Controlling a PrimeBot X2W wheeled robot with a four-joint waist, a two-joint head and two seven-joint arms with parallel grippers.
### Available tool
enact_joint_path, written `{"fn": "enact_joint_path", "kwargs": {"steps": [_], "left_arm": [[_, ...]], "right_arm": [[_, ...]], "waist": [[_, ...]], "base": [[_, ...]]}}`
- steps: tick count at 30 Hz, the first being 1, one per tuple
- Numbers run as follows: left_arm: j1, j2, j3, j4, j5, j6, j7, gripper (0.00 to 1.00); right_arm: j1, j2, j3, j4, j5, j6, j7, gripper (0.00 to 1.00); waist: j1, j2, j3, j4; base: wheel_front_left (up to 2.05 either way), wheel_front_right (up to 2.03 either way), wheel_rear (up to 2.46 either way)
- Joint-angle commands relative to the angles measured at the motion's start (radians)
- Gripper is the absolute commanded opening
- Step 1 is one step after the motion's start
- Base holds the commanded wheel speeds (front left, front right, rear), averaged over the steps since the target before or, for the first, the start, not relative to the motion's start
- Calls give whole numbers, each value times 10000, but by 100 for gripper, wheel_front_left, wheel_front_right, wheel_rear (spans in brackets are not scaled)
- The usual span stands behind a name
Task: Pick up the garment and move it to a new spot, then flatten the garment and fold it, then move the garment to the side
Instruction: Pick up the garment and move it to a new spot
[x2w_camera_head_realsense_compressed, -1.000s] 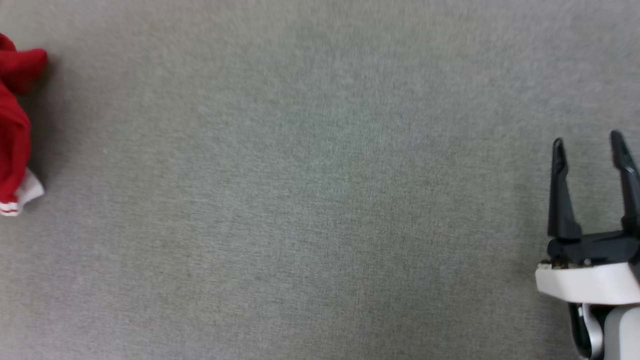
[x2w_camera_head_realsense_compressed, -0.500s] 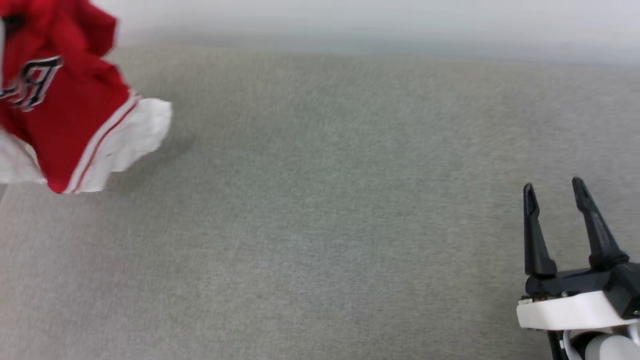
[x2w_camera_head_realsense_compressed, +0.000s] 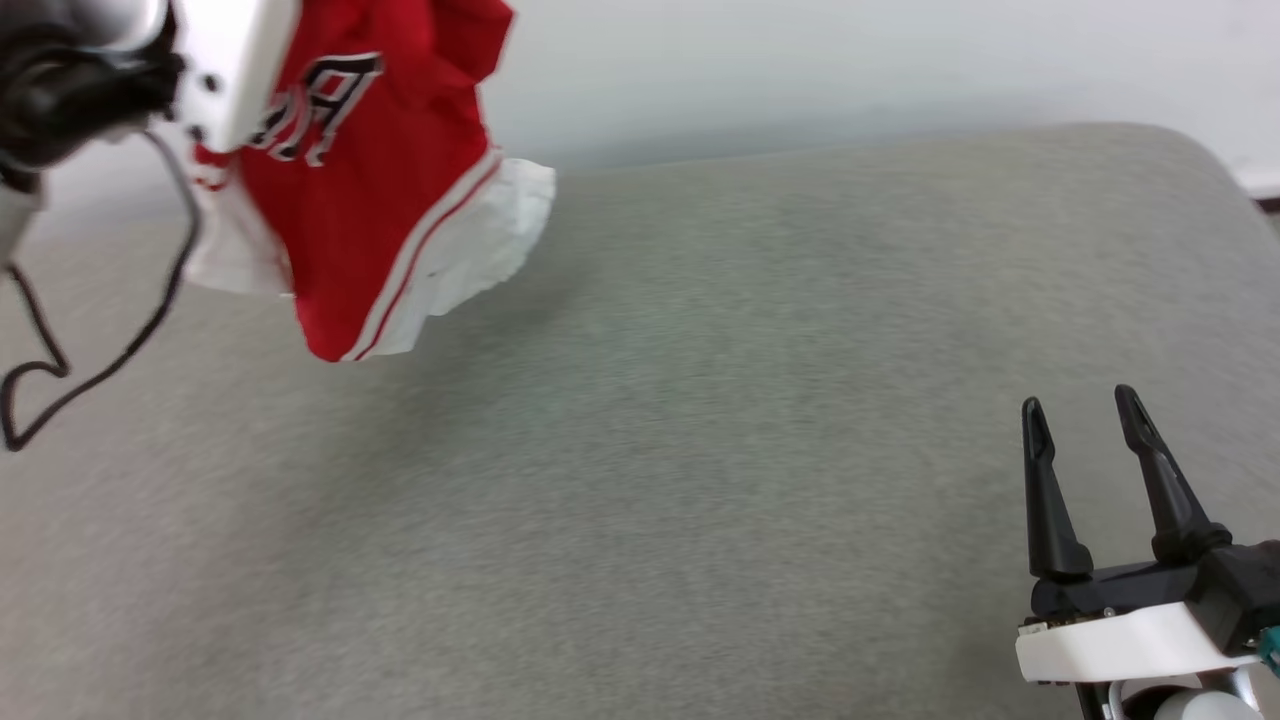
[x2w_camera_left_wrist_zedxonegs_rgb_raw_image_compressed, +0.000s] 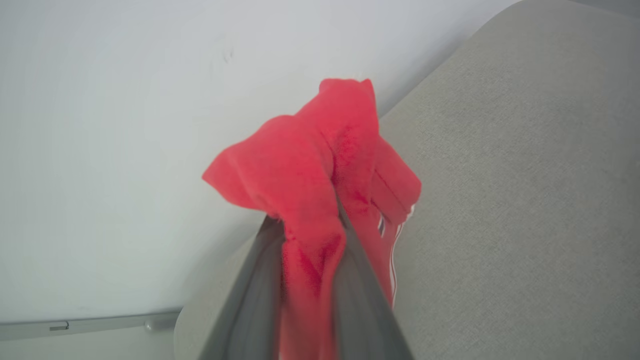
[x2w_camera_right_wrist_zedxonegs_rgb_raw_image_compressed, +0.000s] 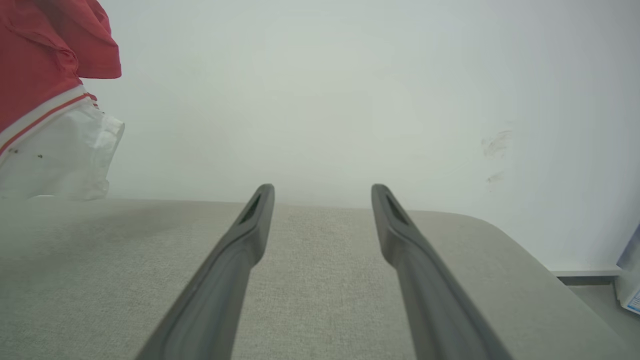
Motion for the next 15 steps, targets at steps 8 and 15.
{"fn": "enact_joint_path", "kwargs": {"steps": [8, 15], "left_arm": [[171, -874, -1148, 193, -482, 34, -1153, 0], [1726, -1171, -2803, -94, -619, 34, -2333, 0]], "right_arm": [[17, 13, 183, -53, 184, -7, -24, 100], [51, 15, 272, -25, 211, -7, -24, 100]], "waist": [[2, 0, 258, -1327], [2, 0, 345, -1401]], "base": [[0, 0, 0], [0, 0, 0]]}}
